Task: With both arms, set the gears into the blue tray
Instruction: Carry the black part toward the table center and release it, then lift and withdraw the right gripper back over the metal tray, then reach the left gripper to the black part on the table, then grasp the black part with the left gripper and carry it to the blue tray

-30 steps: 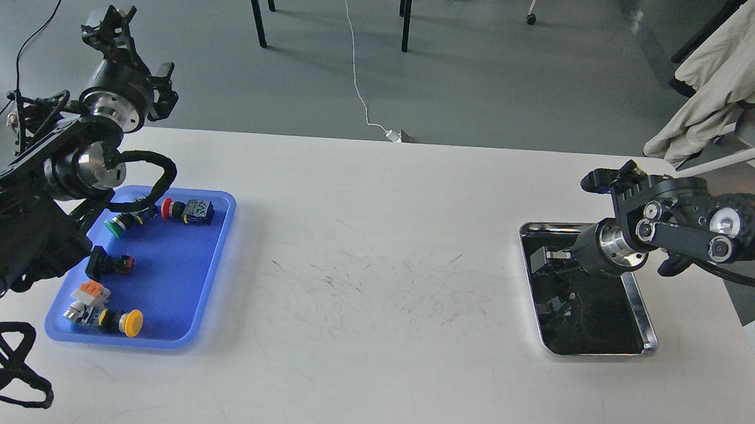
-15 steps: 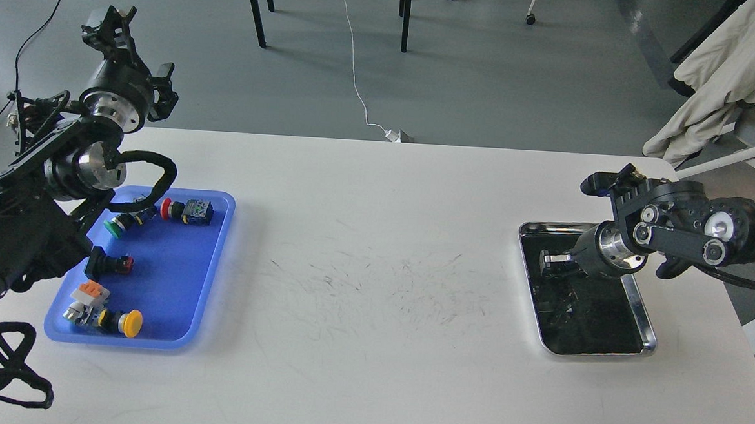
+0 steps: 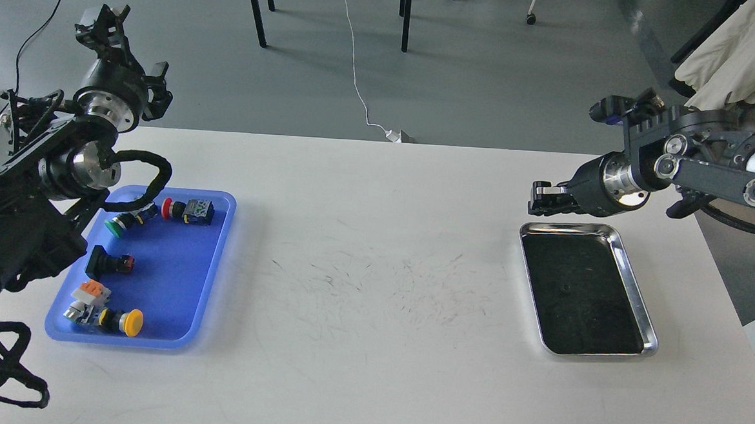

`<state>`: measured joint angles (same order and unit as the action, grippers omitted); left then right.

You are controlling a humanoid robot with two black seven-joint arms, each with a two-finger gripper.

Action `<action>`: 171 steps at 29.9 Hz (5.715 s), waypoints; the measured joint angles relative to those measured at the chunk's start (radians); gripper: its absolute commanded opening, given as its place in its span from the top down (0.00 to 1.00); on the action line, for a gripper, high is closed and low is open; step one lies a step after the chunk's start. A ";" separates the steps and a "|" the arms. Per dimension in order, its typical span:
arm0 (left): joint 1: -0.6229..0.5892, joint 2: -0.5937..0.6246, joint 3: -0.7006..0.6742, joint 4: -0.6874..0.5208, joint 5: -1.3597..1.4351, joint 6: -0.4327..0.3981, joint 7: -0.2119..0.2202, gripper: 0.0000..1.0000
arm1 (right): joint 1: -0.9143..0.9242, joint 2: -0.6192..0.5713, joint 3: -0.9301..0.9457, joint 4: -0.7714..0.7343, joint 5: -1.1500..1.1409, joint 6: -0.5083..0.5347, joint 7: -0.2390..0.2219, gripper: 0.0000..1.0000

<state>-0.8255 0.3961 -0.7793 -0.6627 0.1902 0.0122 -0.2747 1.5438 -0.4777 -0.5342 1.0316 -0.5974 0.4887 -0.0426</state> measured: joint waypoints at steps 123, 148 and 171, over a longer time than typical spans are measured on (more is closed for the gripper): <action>0.218 0.432 0.443 -0.936 1.462 0.149 0.035 0.02 | -1.280 -0.015 1.826 -0.076 0.840 0.000 -0.034 0.03; 0.334 -0.016 0.466 -0.486 1.992 0.225 -0.061 0.09 | -1.191 -0.029 1.628 -0.080 0.730 0.000 -0.038 0.03; 0.371 -0.128 0.477 -0.293 1.991 0.274 -0.058 0.61 | -1.189 -0.031 1.668 -0.080 0.729 0.000 -0.035 0.03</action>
<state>-0.4546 0.2678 -0.3026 -0.9553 2.1816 0.2864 -0.3329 0.3546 -0.5091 1.1340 0.9513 0.1318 0.4887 -0.0771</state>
